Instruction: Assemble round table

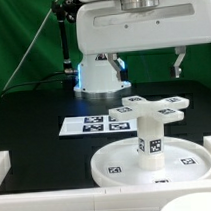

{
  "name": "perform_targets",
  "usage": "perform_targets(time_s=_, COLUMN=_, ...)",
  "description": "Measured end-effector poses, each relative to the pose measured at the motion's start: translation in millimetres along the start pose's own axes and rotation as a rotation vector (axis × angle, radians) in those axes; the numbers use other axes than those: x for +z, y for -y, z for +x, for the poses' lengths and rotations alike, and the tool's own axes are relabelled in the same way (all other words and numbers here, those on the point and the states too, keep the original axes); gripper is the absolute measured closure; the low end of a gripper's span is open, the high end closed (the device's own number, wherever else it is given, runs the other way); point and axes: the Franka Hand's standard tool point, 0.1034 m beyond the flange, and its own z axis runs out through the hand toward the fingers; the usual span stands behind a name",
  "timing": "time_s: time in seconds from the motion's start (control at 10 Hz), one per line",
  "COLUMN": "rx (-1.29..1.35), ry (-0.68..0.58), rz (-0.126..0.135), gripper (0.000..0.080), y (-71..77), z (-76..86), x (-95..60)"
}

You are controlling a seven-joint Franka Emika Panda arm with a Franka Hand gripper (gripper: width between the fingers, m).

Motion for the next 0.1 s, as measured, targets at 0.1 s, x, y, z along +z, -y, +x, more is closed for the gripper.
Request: perform_targets(time_s=0.1, rx=0.000, ry=0.000, rz=0.000, gripper=0.0150, y=0.0, z=0.0, x=0.2)
